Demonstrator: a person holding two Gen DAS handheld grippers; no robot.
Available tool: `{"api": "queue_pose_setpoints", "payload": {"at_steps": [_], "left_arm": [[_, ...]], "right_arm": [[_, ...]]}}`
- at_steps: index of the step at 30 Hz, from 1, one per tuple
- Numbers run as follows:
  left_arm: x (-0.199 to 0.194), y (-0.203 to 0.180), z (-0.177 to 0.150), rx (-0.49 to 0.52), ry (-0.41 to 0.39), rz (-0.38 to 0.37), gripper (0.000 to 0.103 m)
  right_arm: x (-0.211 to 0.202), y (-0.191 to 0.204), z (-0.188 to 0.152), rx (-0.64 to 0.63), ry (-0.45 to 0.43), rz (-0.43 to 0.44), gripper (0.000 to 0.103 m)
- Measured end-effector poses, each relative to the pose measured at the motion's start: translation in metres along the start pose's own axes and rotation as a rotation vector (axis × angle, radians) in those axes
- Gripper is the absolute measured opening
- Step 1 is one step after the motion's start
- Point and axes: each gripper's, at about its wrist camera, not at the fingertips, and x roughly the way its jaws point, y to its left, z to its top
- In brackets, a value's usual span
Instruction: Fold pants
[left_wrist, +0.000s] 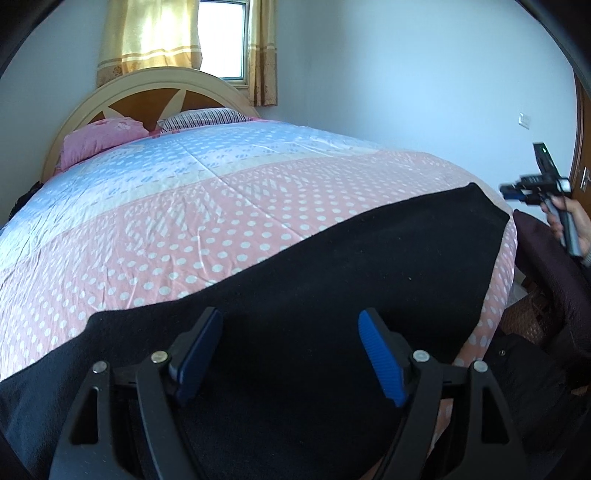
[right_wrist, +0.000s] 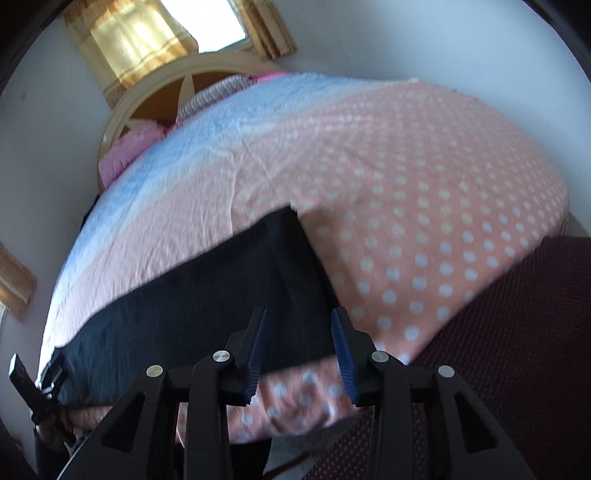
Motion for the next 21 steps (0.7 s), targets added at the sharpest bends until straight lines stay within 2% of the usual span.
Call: {"api": "queue_pose_setpoints", "payload": {"at_steps": [2,3,4,9,11,15,21], "left_arm": [[-0.001,0.001,0.001,-0.004,-0.004,0.003,0.079],[-0.002,0.001,0.0,-0.006,-0.006,0.004,0.08],[-0.003,0.001,0.0,-0.006,-0.008,0.007,0.081],[-0.011,0.005,-0.002,0.023,0.003,0.019,0.081],[-0.019,0.008,-0.005,0.065,0.014,0.045,0.082],[-0.044,0.034,-0.017,0.068,0.029,0.101,0.082],[-0.075,0.082,-0.032,-0.015,-0.002,0.221,0.089]], "right_arm": [[0.014,0.002,-0.002,-0.023,0.058,-0.043,0.033],[0.019,0.002,-0.005,-0.035,0.077,-0.067,0.019],[0.023,0.001,-0.005,-0.054,0.089,-0.112,0.015],[0.019,-0.004,-0.001,-0.054,0.129,-0.123,0.014],[0.009,0.004,0.002,-0.063,0.1,-0.121,0.014],[-0.008,0.05,0.019,-0.132,0.048,-0.003,0.014],[0.01,0.186,0.031,-0.391,0.068,0.198,0.014]]}}
